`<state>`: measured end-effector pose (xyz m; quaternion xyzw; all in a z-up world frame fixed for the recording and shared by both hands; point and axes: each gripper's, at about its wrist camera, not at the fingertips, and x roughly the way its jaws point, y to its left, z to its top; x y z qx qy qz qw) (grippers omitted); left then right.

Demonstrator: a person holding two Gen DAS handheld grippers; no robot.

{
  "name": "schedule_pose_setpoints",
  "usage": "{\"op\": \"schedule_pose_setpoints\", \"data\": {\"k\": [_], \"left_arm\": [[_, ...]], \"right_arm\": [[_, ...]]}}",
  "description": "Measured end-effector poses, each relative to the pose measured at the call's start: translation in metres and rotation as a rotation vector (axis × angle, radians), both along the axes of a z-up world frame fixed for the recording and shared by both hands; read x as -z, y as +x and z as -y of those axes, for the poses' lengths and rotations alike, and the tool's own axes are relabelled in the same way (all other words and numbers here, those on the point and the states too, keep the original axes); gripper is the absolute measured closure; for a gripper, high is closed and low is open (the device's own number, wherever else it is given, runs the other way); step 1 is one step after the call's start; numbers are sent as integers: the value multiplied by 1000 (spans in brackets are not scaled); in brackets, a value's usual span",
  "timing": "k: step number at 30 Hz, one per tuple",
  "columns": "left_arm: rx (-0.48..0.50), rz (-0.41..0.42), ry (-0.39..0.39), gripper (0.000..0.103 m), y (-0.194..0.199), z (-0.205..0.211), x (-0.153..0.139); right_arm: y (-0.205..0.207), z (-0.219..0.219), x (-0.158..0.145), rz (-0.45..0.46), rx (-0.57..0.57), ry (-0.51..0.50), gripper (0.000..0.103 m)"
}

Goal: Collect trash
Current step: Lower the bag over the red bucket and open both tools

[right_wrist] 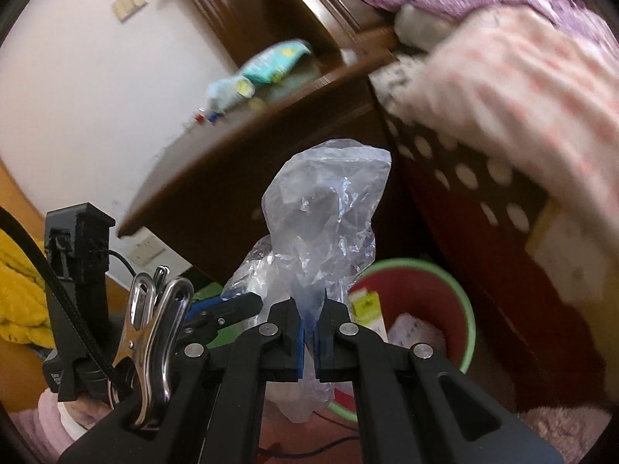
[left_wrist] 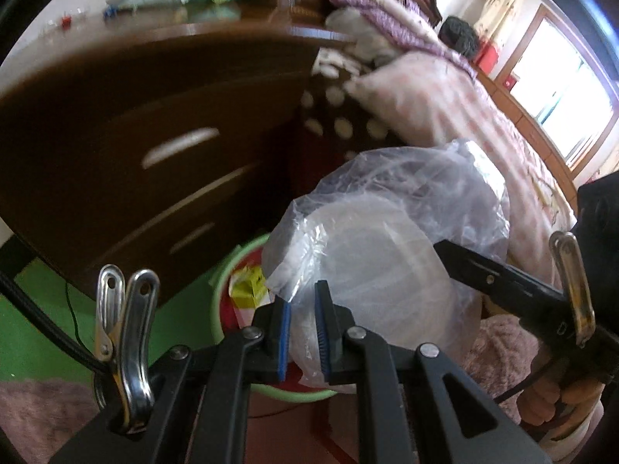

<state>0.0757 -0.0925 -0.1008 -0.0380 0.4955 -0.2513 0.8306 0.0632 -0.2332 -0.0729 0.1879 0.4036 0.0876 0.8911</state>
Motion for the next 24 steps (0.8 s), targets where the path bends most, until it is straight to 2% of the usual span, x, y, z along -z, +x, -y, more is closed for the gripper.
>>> {"op": "schedule_pose_setpoints", "data": {"k": [11, 16, 24], "left_arm": [[42, -68, 56, 91, 7, 22, 56], [56, -103, 82, 91, 11, 28, 77], [52, -123, 102, 89, 17, 30, 94]], "right_arm": [[2, 24, 63, -139, 79, 48, 99], [10, 26, 79, -176, 91, 45, 99], [26, 27, 96, -211, 118, 37, 98]]}}
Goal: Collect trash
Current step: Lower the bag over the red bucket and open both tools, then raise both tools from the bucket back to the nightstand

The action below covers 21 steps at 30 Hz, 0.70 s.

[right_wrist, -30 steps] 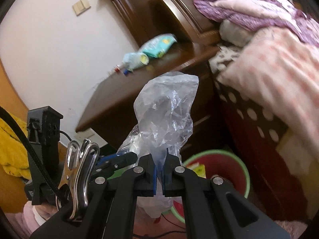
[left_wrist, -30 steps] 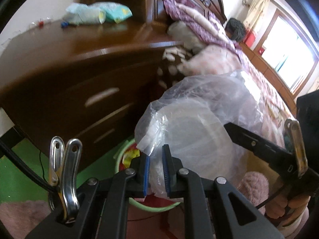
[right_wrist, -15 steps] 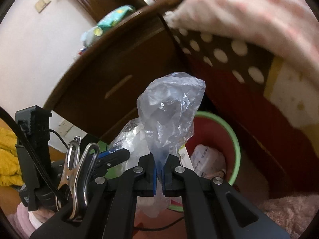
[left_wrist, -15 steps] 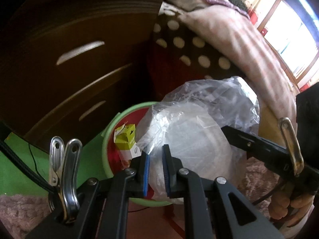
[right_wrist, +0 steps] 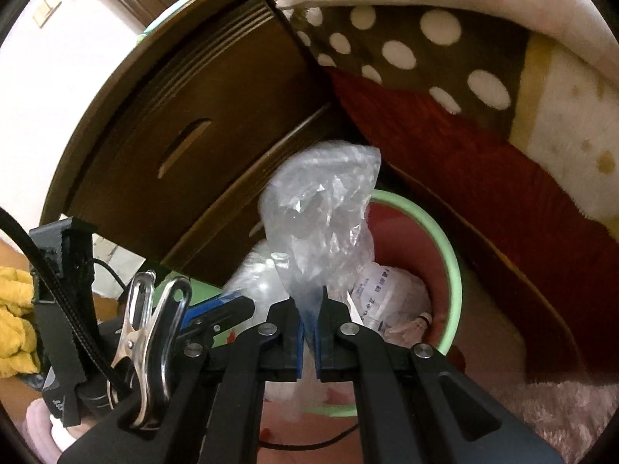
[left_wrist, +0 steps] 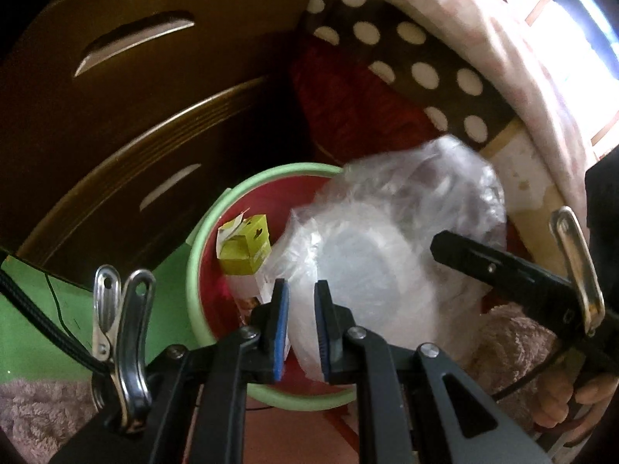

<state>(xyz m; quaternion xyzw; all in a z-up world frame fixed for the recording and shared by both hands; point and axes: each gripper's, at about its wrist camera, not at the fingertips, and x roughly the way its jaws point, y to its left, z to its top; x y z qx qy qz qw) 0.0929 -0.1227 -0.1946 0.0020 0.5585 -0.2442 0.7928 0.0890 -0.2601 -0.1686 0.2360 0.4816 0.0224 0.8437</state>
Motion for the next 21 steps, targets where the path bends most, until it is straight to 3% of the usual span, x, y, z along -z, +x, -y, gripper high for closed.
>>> {"op": "schedule_pose_setpoints", "data": {"k": [4, 9, 14, 21], "left_arm": [[-5, 2, 7, 86, 3, 0, 5], [-11, 14, 21, 85, 2, 0, 3], [-20, 33, 24, 81, -1, -5, -3], [-43, 82, 11, 70, -5, -12, -28]], "right_arm": [[5, 1, 7, -16, 10, -11, 96], [6, 5, 11, -19, 28, -1, 78], [6, 4, 12, -17, 40, 19, 77], [-6, -8, -13, 59, -18, -29, 74]]}}
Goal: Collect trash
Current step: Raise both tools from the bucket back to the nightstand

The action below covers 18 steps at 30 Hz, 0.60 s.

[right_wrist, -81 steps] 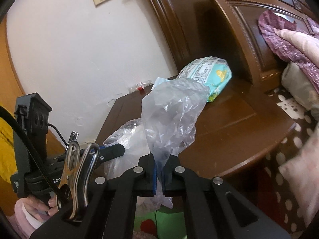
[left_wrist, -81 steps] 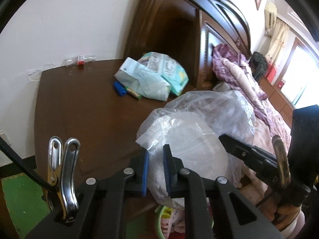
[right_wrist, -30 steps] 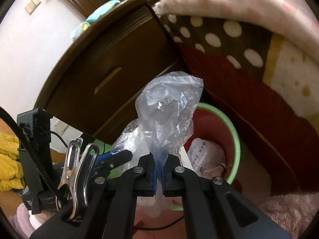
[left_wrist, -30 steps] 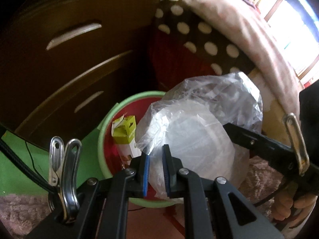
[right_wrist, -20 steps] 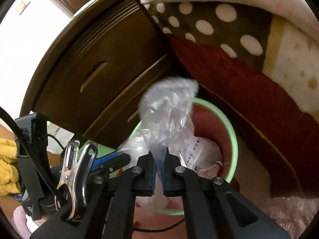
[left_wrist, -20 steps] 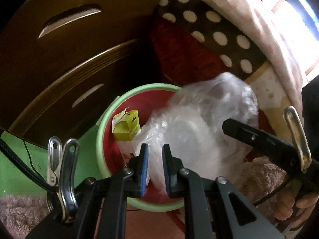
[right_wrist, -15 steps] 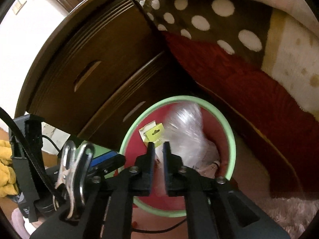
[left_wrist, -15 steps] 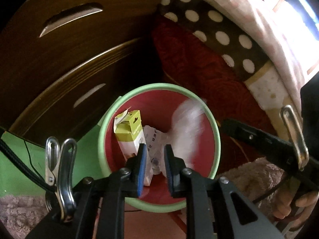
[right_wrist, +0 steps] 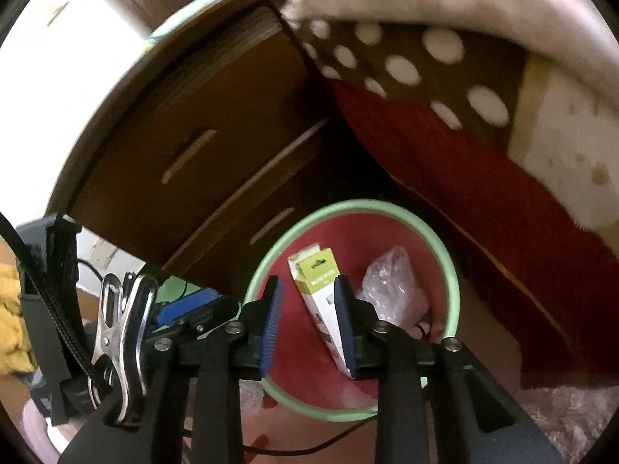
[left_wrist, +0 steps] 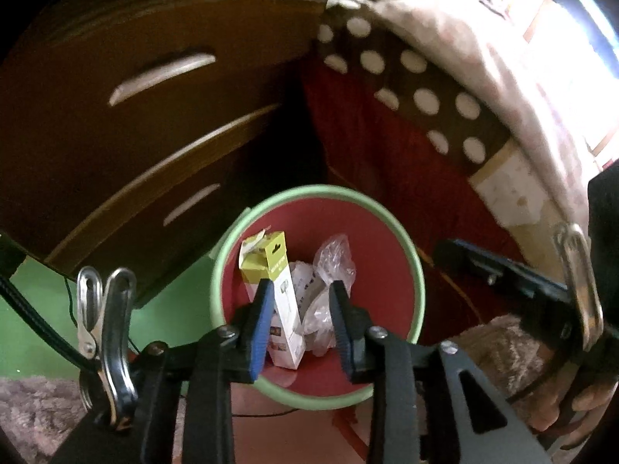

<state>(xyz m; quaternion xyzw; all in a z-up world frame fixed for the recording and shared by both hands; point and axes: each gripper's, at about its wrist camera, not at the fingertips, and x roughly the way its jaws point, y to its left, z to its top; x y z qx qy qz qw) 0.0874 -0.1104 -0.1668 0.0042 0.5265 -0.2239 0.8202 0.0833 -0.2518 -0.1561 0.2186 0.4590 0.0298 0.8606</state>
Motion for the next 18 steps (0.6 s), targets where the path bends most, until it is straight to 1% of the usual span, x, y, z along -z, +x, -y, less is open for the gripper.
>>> {"op": "schedule_pose_setpoints", "data": {"k": [1, 7, 12, 18], "left_arm": [[-4, 14, -10, 68, -1, -2, -8], [-36, 76, -35, 62, -3, -14, -43], [-62, 128, -57, 61, -5, -24, -73], [-94, 190, -65, 61, -2, -40, -112]], "right_arm": [[-2, -3, -6, 18, -15, -8, 73], [-12, -20, -42, 125, -90, -31, 70], [-15, -34, -80, 211, -145, -37, 70], [-10, -44, -118, 279, -182, -16, 69]]}}
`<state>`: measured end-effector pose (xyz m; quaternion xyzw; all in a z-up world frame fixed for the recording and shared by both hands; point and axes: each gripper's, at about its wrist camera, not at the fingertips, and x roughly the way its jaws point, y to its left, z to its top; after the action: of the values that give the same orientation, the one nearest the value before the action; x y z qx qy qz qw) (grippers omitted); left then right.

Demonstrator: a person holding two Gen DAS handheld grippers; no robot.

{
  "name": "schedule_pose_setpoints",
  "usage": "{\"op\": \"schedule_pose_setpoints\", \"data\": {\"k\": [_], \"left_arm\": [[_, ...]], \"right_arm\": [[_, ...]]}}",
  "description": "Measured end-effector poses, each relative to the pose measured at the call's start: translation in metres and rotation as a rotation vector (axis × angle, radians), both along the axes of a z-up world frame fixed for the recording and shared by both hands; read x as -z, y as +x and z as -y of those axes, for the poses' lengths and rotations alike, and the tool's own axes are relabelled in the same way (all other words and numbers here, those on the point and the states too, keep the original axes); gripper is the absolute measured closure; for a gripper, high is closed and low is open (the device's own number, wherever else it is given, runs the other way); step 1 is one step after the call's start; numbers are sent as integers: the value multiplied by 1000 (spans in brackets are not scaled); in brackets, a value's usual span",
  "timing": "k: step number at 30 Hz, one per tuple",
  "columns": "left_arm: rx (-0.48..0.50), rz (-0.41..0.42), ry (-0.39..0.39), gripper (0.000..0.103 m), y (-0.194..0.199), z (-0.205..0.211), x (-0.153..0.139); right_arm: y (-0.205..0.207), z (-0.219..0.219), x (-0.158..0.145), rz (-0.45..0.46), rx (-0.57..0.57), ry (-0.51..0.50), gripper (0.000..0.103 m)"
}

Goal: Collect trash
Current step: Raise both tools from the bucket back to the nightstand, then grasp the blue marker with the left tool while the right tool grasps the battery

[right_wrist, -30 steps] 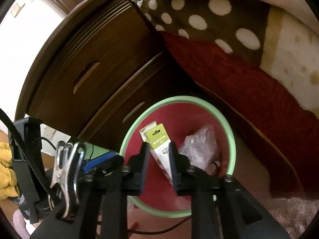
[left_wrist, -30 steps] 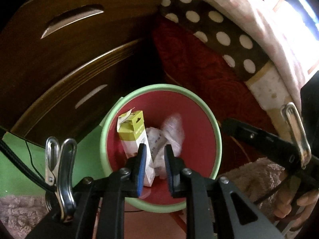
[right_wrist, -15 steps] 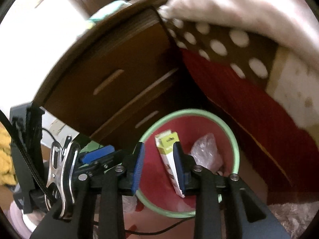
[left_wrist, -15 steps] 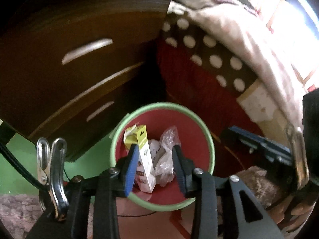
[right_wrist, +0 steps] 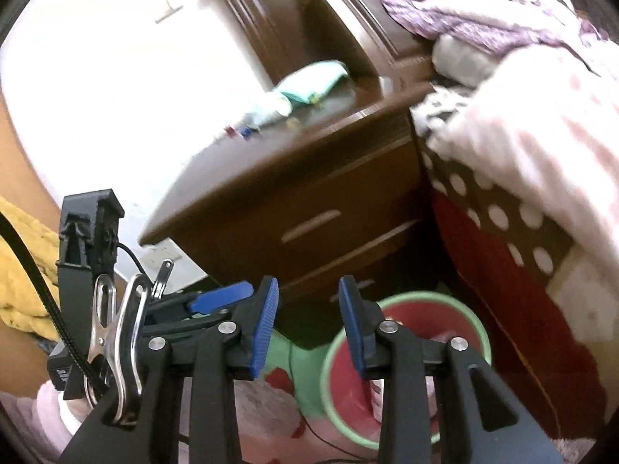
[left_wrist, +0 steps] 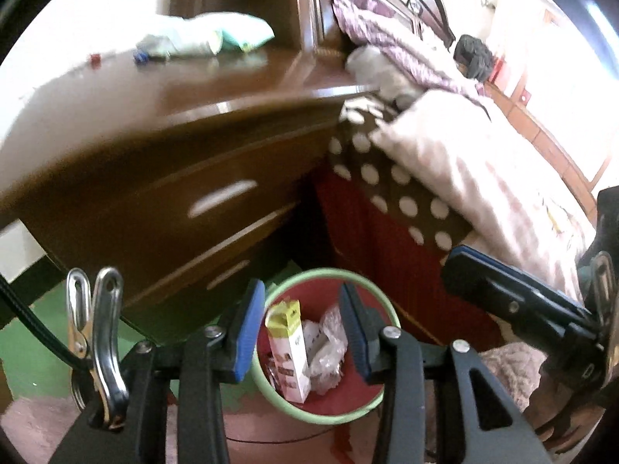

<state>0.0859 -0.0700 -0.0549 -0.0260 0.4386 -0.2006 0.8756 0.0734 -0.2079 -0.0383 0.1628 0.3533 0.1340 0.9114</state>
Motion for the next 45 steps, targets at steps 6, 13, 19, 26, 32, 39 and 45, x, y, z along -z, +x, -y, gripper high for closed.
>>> {"op": "schedule_pose_setpoints", "data": {"k": [6, 13, 19, 26, 32, 39, 45], "left_arm": [[-41, 71, 28, 61, 12, -17, -38], [-108, 113, 54, 61, 44, -41, -72], [-142, 138, 88, 61, 80, -57, -95], [-183, 156, 89, 61, 124, -70, -113], [-252, 170, 83, 61, 169, -86, -117], [-296, 139, 87, 61, 221, -94, -104], [-317, 107, 109, 66, 258, -94, -86]], "right_arm": [[15, -13, -29, 44, -41, -5, 68], [40, -29, -53, 85, -85, -23, 68], [64, -42, -64, 108, -126, -51, 68], [97, -54, -71, 145, -156, -70, 68], [131, -66, -70, 172, -161, -97, 68], [158, -76, -58, 185, -139, -131, 68], [175, -71, -44, 148, -119, -100, 68]]}}
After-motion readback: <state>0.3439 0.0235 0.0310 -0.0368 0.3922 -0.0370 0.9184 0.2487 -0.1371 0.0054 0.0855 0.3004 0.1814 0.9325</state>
